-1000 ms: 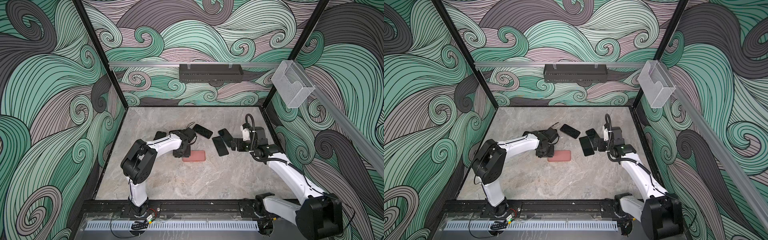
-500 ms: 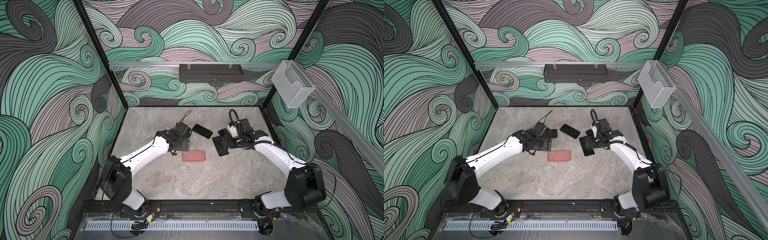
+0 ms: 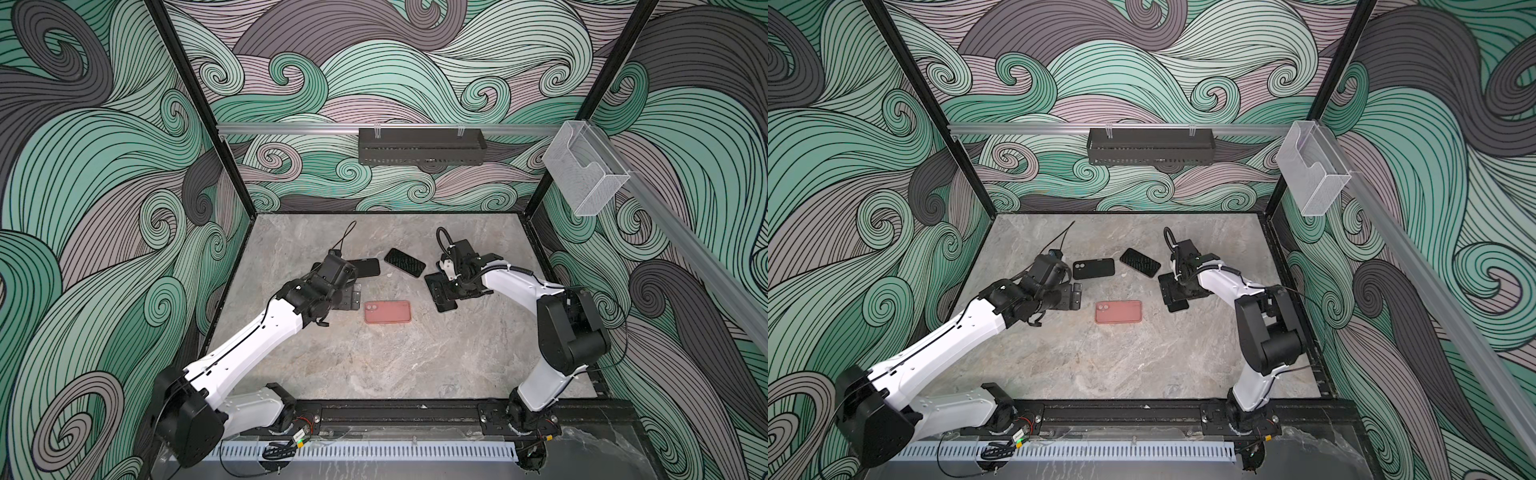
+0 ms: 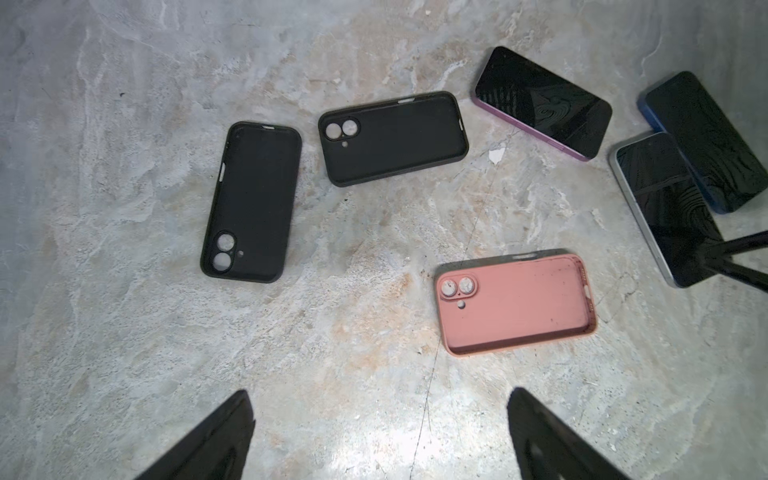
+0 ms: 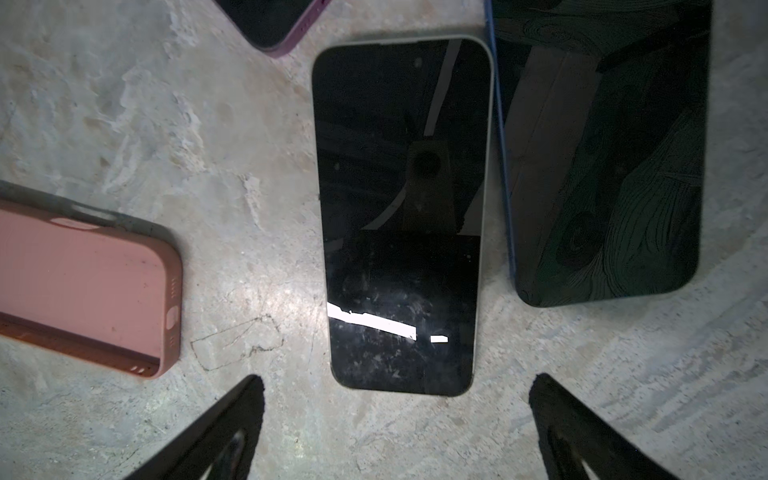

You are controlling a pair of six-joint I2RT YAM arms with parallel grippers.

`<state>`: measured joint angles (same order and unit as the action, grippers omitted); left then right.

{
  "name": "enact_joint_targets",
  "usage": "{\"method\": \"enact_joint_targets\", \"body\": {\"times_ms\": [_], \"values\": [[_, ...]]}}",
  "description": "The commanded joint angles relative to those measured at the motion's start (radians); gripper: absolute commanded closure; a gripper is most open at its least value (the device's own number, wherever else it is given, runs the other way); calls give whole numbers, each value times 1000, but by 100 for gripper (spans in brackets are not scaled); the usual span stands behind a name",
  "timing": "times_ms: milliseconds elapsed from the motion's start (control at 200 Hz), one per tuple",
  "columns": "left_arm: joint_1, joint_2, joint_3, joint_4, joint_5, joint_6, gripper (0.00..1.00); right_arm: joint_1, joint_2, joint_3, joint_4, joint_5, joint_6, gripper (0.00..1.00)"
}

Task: Put the phone into the phone case
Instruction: 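Grasp the silver-edged black phone with the right gripper while the left arm withdraws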

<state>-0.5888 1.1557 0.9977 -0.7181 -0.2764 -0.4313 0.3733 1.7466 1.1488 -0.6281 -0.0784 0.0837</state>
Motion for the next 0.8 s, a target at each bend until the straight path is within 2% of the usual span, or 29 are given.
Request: {"method": "enact_joint_targets", "body": {"times_ms": [0, 210, 795], "values": [[35, -72, -14, 10, 40, 42, 1, 9, 37, 37, 0, 37, 11, 1], [94, -130, -22, -7, 119, 59, 2, 12, 99, 66, -5, 34, 14, 5], [159, -151, -25, -10, 146, 67, 1, 49, 216, 146, -31, 92, 31, 13]]}}
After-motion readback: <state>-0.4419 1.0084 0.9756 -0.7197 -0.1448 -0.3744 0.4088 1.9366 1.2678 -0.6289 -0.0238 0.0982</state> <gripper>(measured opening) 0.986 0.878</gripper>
